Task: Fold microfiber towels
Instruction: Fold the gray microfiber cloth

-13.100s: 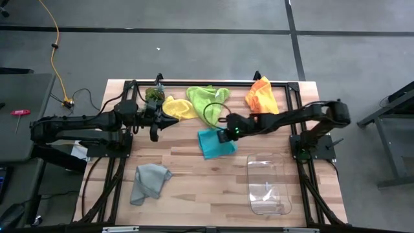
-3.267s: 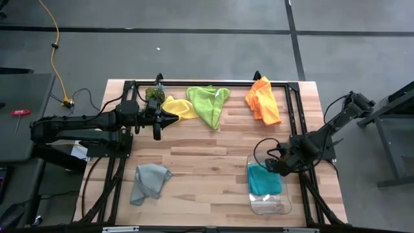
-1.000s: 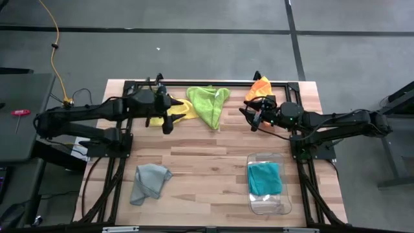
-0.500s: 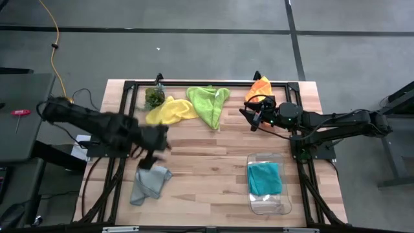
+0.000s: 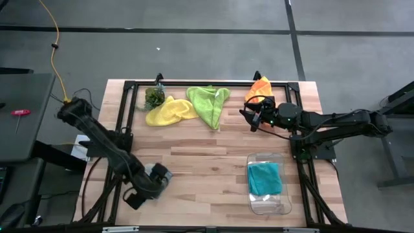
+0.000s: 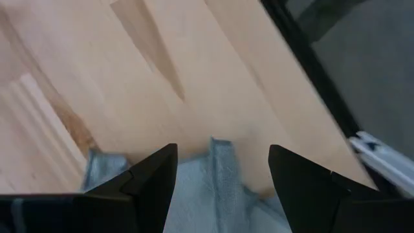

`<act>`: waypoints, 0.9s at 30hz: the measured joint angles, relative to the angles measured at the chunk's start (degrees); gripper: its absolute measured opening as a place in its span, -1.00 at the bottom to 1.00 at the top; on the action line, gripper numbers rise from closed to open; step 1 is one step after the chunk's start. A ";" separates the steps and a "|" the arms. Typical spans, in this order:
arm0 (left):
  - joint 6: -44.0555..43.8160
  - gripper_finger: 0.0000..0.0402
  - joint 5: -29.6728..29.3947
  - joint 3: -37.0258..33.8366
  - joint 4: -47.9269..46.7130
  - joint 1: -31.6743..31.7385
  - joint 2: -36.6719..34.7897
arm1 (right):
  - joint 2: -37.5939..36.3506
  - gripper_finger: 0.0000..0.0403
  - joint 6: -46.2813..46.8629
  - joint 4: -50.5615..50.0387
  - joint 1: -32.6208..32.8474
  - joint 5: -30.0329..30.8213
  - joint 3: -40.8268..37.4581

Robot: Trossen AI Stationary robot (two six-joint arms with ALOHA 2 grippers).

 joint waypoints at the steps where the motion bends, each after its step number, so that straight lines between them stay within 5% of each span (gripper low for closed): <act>1: 0.51 0.17 0.48 -0.01 0.60 0.40 1.32 | 0.00 0.16 0.00 -0.27 0.00 0.00 0.00; 6: 1.78 0.17 5.96 -0.02 1.16 1.41 5.87 | 0.00 0.16 0.00 -2.27 0.00 0.00 0.00; 27: 2.89 -0.13 9.21 -5.74 8.53 1.86 9.43 | 0.02 0.16 0.00 -5.57 0.00 0.01 0.02</act>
